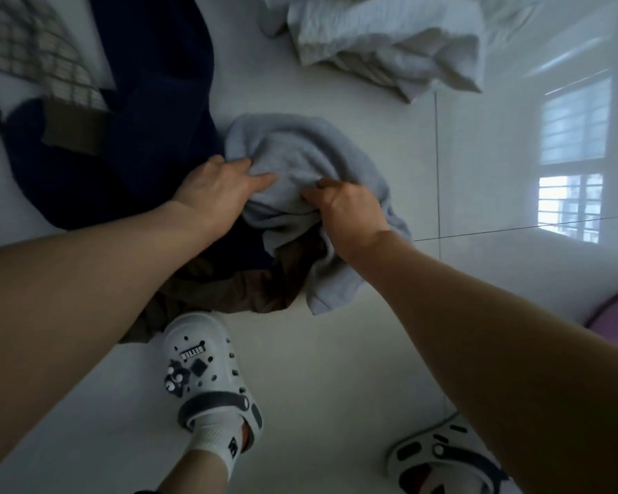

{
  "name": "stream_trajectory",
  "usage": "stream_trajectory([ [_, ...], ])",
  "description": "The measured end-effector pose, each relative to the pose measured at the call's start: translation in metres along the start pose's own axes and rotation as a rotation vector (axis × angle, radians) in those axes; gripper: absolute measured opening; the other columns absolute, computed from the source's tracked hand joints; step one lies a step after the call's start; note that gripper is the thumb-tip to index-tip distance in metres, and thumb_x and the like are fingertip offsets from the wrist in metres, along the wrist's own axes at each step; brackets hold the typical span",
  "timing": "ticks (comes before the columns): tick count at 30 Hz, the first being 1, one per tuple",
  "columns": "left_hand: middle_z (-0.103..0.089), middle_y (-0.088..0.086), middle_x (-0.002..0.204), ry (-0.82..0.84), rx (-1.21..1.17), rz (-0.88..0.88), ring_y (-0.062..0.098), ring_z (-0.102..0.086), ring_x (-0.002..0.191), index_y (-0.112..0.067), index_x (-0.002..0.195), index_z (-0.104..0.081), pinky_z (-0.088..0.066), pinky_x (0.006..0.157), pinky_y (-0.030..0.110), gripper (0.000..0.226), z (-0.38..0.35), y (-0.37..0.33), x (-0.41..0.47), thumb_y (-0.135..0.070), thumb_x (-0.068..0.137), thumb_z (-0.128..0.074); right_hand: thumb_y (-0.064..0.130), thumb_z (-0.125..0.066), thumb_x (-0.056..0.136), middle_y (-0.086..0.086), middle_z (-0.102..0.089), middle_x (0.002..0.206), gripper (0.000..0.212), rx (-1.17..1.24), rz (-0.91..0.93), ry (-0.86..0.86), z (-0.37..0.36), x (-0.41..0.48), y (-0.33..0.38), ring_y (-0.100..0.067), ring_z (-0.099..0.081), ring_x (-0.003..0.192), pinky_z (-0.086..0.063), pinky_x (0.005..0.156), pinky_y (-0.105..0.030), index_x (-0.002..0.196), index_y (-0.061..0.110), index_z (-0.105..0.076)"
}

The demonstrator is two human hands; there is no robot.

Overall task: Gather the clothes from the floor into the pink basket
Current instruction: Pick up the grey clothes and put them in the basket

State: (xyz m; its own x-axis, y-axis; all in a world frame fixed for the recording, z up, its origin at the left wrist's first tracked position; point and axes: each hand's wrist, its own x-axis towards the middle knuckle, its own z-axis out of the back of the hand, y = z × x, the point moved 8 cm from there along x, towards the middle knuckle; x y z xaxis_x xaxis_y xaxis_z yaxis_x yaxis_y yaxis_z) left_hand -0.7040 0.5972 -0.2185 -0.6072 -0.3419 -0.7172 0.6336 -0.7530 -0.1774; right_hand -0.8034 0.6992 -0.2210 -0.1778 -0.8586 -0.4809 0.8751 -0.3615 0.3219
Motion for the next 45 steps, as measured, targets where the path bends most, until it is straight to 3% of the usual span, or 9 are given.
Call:
stream_trajectory([
  [4, -0.041, 0.022, 0.135, -0.088, -0.05, 0.033, 0.037, -0.04, 0.122, -0.028, 0.141, -0.041, -0.033, 0.101, 0.037, 0.044, 0.047, -0.025, -0.042, -0.036, 0.099, -0.044, 0.014, -0.063, 0.081, -0.011, -0.066, 0.091, 0.009, 0.157, -0.073, -0.178, 0.035, -0.036, 0.01, -0.031, -0.066, 0.073, -0.046, 0.054, -0.032, 0.087, 0.011, -0.069],
  [7, -0.034, 0.013, 0.147, -0.095, 0.058, -0.061, 0.036, -0.036, 0.124, -0.029, 0.142, -0.041, -0.033, 0.105, 0.042, 0.043, 0.079, -0.058, -0.078, -0.025, 0.099, -0.043, 0.009, -0.075, 0.063, -0.009, -0.063, 0.074, 0.01, 0.18, -0.14, -0.244, 0.066, -0.078, 0.019, -0.03, -0.059, 0.05, -0.033, 0.043, -0.024, 0.068, 0.012, -0.066],
  [11, -0.038, 0.011, 0.143, -0.144, 0.061, -0.085, 0.034, -0.039, 0.123, -0.026, 0.139, -0.045, -0.037, 0.102, 0.046, 0.041, 0.123, -0.101, -0.114, -0.021, 0.098, -0.044, 0.004, -0.075, 0.059, -0.011, -0.062, 0.074, 0.014, 0.321, -0.145, -0.252, 0.116, -0.127, 0.033, -0.03, -0.059, 0.051, -0.035, 0.043, -0.025, 0.07, 0.011, -0.068],
  [17, -0.038, 0.007, 0.141, -0.19, 0.048, -0.171, 0.032, -0.039, 0.119, -0.032, 0.14, -0.043, -0.038, 0.101, 0.045, 0.042, 0.202, -0.169, -0.165, -0.026, 0.099, -0.044, 0.022, -0.054, 0.061, -0.006, -0.056, 0.078, 0.02, 0.417, -0.197, -0.314, 0.228, -0.197, 0.011, -0.032, -0.058, 0.061, -0.048, 0.053, -0.035, 0.072, 0.01, -0.067],
  [23, -0.045, 0.016, 0.129, -0.332, 0.006, -0.27, 0.04, -0.044, 0.117, -0.027, 0.138, -0.048, -0.04, 0.098, 0.049, 0.051, 0.304, -0.245, -0.225, -0.006, 0.092, -0.042, 0.015, -0.054, 0.083, 0.0, -0.06, 0.076, 0.014, 0.482, -0.354, -0.536, 0.36, -0.264, -0.04, -0.024, -0.054, 0.069, -0.043, 0.06, -0.032, 0.073, 0.008, -0.059],
  [28, -0.047, 0.007, 0.098, -0.44, -0.086, -0.328, 0.033, -0.049, 0.097, -0.018, 0.113, -0.058, -0.046, 0.085, 0.048, 0.019, 0.381, -0.31, -0.285, -0.018, 0.096, -0.049, 0.007, -0.061, 0.075, 0.004, -0.052, 0.069, 0.008, 0.442, -0.399, -0.596, 0.458, -0.336, -0.048, -0.016, -0.042, 0.062, -0.032, 0.051, -0.017, 0.069, 0.011, -0.059],
  [31, -0.04, 0.004, 0.087, -0.487, -0.07, -0.416, 0.032, -0.048, 0.087, -0.013, 0.096, -0.051, -0.047, 0.077, 0.048, 0.003, 0.426, -0.362, -0.336, -0.015, 0.094, -0.05, 0.015, -0.06, 0.064, 0.002, -0.05, 0.073, 0.004, 0.231, -0.353, -0.646, 0.519, -0.397, -0.038, -0.019, -0.051, 0.062, -0.044, 0.053, -0.03, 0.066, 0.013, -0.058],
  [36, -0.045, 0.008, 0.104, -0.563, 0.116, -0.56, 0.032, -0.047, 0.088, -0.023, 0.122, -0.056, -0.048, 0.077, 0.043, 0.037, 0.484, -0.455, -0.416, -0.01, 0.088, -0.056, 0.022, -0.054, 0.054, 0.001, -0.056, 0.082, 0.019, 0.183, -0.452, -0.725, 0.597, -0.51, -0.037, -0.025, -0.057, 0.068, -0.047, 0.055, -0.036, 0.069, 0.014, -0.063],
  [45, -0.047, 0.012, 0.103, -0.659, 0.244, -0.848, 0.036, -0.05, 0.09, -0.026, 0.122, -0.058, -0.041, 0.073, 0.043, 0.033, 0.545, -0.633, -0.561, -0.021, 0.092, -0.045, 0.017, -0.042, 0.073, -0.009, -0.066, 0.095, 0.031, 0.275, -0.72, -1.139, 0.686, -0.733, -0.05, -0.027, -0.062, 0.085, -0.052, 0.075, -0.039, 0.08, 0.005, -0.07],
])
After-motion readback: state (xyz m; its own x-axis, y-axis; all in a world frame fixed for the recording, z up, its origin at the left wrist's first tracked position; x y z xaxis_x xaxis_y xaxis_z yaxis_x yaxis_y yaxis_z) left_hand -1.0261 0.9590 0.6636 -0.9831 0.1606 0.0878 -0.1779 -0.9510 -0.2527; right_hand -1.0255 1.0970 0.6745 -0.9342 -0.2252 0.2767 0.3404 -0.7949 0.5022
